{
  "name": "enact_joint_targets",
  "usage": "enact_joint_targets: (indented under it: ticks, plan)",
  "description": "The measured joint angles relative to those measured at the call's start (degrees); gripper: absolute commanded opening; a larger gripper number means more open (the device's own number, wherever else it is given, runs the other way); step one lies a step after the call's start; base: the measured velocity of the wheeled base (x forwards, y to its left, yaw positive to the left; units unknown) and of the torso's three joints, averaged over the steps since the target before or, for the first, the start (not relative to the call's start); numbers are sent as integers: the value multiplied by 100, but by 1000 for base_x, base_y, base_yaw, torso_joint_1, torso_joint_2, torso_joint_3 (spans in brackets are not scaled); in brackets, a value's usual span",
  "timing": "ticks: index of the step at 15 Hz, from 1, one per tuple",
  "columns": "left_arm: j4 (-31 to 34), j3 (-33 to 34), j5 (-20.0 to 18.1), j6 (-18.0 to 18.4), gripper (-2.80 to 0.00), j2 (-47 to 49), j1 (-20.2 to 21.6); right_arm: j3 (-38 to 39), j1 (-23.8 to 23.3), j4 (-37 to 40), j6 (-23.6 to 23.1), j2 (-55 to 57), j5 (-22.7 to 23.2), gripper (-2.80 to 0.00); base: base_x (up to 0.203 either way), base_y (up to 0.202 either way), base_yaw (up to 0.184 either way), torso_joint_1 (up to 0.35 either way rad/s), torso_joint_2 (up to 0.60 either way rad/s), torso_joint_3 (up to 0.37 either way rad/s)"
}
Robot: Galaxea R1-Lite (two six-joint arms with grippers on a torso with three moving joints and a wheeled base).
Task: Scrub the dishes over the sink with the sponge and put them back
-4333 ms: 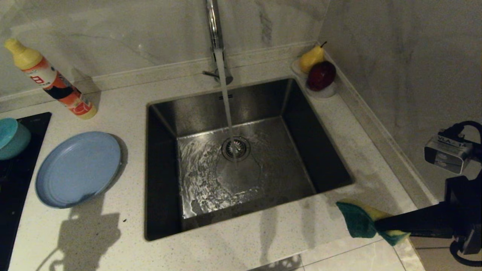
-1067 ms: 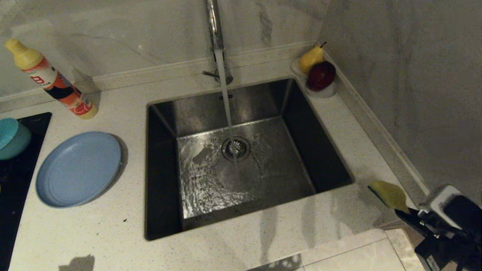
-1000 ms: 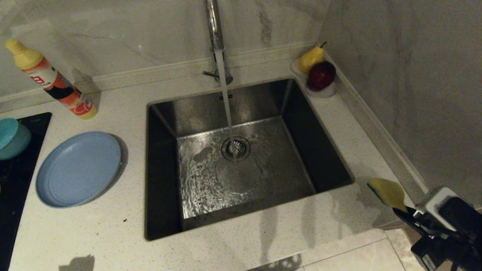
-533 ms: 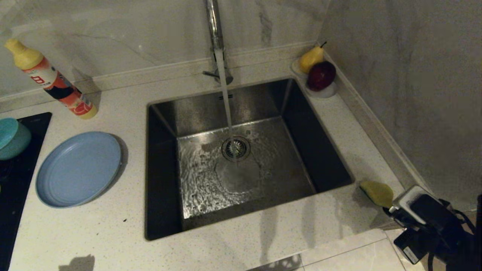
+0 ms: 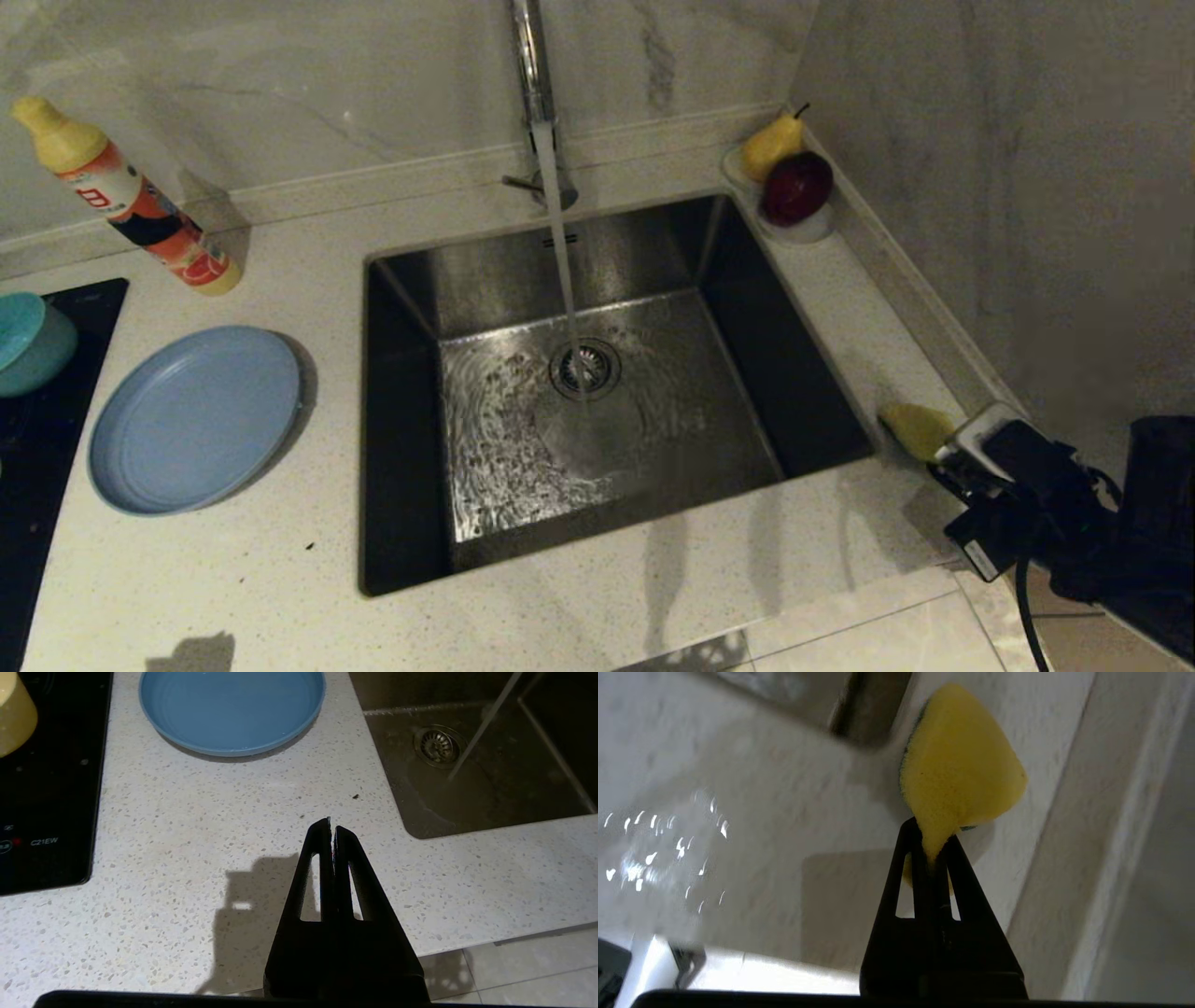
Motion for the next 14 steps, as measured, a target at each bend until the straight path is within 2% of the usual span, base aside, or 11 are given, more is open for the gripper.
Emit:
enact_joint_targets:
  ticks: [6,14]
  plan:
    - [0,0,0,-1,-280,2,2,-643,-53,709,2,31,111,-280,0,0,0,0,0,0]
    - [-1,0,2,-2,-280,5,0,-717,-86,729,-2,107,208,-280,0,0,0,0,0,0]
